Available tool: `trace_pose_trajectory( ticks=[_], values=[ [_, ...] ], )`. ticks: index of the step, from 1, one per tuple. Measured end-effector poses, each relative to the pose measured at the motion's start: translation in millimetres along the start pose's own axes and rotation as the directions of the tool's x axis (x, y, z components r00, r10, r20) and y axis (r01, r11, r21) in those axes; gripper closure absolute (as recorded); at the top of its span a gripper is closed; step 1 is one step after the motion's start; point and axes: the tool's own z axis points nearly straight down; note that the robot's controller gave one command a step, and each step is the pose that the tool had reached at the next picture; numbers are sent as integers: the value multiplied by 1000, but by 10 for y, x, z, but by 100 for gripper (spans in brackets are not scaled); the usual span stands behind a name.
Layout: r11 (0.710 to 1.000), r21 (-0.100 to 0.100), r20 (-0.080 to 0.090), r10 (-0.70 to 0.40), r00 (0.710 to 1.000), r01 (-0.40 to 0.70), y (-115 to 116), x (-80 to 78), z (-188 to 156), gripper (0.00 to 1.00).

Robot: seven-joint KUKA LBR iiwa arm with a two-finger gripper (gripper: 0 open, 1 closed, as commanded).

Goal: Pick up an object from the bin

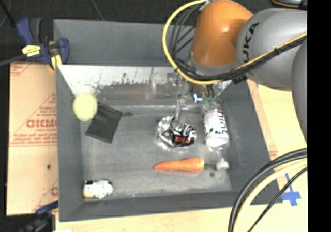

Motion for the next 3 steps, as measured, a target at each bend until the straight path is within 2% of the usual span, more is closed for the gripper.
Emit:
trace_pose_trajectory(
  ticks=[1,2,3],
  values=[
    [1000,0,0,0,1000,0,0,0,0,0],
    [1000,1,9,-7,1000,7,-248,103,440,0],
    [998,0,3,59,998,-59,-276,484,865,0]
  ],
)
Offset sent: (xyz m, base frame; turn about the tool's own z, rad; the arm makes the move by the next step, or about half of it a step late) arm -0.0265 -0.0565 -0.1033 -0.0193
